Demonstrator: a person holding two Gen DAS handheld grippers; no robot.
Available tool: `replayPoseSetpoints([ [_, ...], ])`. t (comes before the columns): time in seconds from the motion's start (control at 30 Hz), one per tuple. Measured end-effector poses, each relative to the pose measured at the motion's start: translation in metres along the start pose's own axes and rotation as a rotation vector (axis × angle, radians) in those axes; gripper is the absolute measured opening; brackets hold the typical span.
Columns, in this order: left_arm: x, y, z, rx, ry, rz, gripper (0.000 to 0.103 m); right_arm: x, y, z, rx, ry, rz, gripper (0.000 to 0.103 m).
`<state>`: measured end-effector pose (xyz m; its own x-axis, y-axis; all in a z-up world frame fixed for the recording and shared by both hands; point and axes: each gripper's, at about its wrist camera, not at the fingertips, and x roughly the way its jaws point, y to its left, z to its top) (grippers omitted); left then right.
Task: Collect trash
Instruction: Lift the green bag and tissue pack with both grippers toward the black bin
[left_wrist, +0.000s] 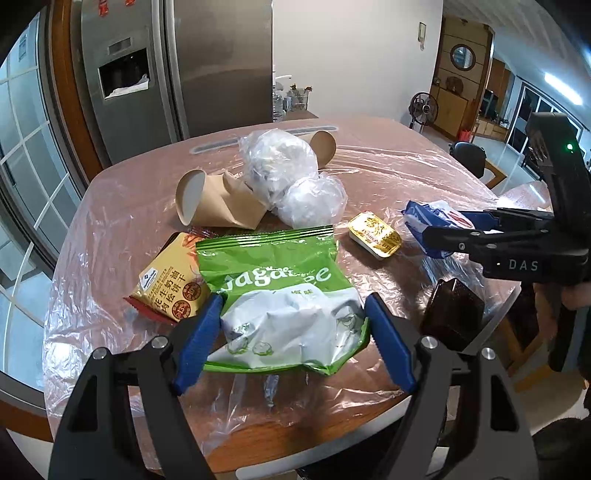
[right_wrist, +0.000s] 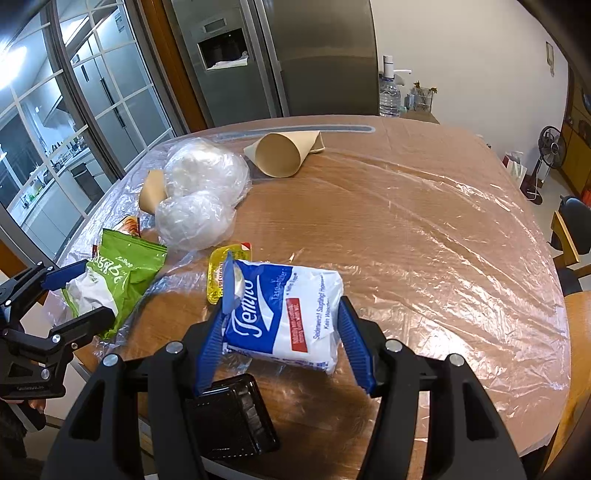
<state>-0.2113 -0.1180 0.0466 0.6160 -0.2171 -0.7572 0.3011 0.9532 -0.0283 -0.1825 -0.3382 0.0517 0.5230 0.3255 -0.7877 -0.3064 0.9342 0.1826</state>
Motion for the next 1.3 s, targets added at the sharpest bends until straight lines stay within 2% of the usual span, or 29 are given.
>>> replayPoseSetpoints([
  [0.87, -0.029, 0.018, -0.001, -0.079, -0.076, -0.051, 0.079, -0.021, 0.000, -0.009, -0.021, -0.002, 0.040, 0.057],
  [1.3, -0.048, 0.021, -0.002, -0.071, -0.093, -0.063, 0.079, -0.044, 0.007, -0.014, -0.050, -0.032, 0.055, 0.057],
])
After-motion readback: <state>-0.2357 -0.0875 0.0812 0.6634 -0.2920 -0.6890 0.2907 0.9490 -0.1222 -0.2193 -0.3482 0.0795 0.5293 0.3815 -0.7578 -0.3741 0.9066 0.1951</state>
